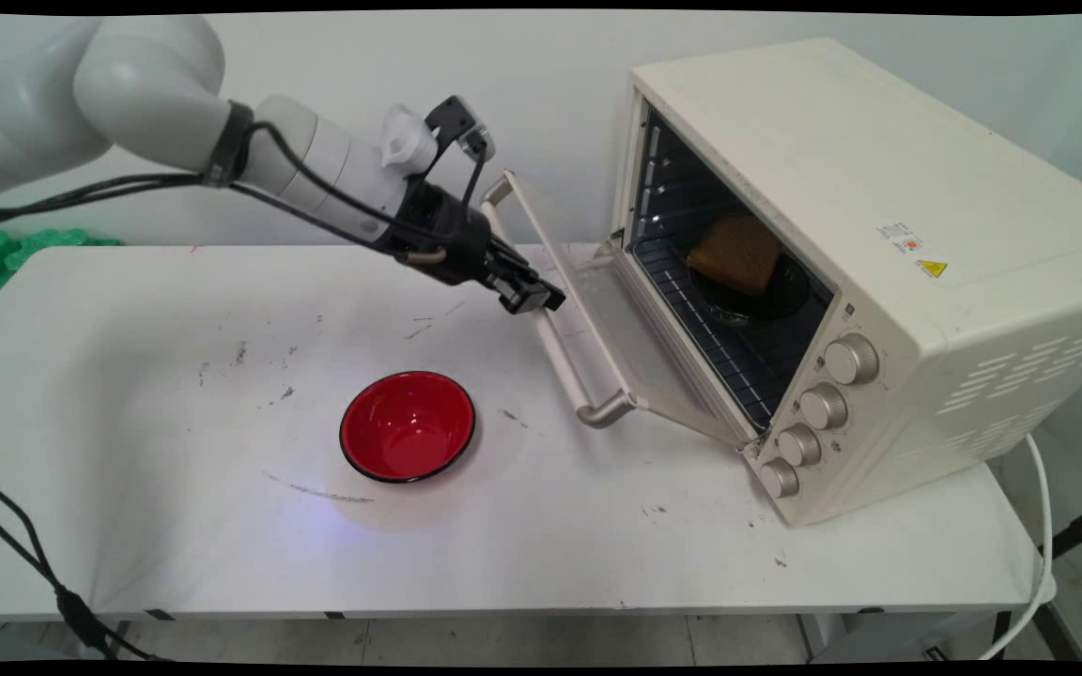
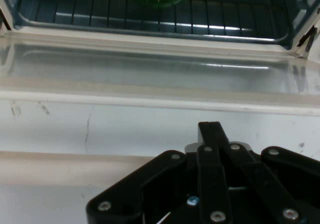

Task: Open the oven

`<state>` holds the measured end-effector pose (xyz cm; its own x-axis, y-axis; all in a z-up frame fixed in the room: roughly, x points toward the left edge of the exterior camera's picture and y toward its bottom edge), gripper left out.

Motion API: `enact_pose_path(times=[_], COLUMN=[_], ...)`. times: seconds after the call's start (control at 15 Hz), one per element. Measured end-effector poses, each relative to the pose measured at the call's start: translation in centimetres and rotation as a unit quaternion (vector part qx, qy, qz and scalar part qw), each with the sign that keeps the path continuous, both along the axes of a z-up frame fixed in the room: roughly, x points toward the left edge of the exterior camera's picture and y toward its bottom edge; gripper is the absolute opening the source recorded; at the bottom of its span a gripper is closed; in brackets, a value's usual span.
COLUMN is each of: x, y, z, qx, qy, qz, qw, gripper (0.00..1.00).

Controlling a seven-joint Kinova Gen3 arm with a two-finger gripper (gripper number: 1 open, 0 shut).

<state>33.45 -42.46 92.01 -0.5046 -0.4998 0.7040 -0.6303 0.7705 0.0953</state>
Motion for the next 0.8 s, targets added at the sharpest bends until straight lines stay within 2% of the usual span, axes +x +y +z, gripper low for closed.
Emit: enact_pose_path(times=[0.8], x=[2.5], y=[3.6], z=[-3.9], qx=[0.0], qy=[0.014], qz=[0.007], qw=[0.9999], gripper=[0.0])
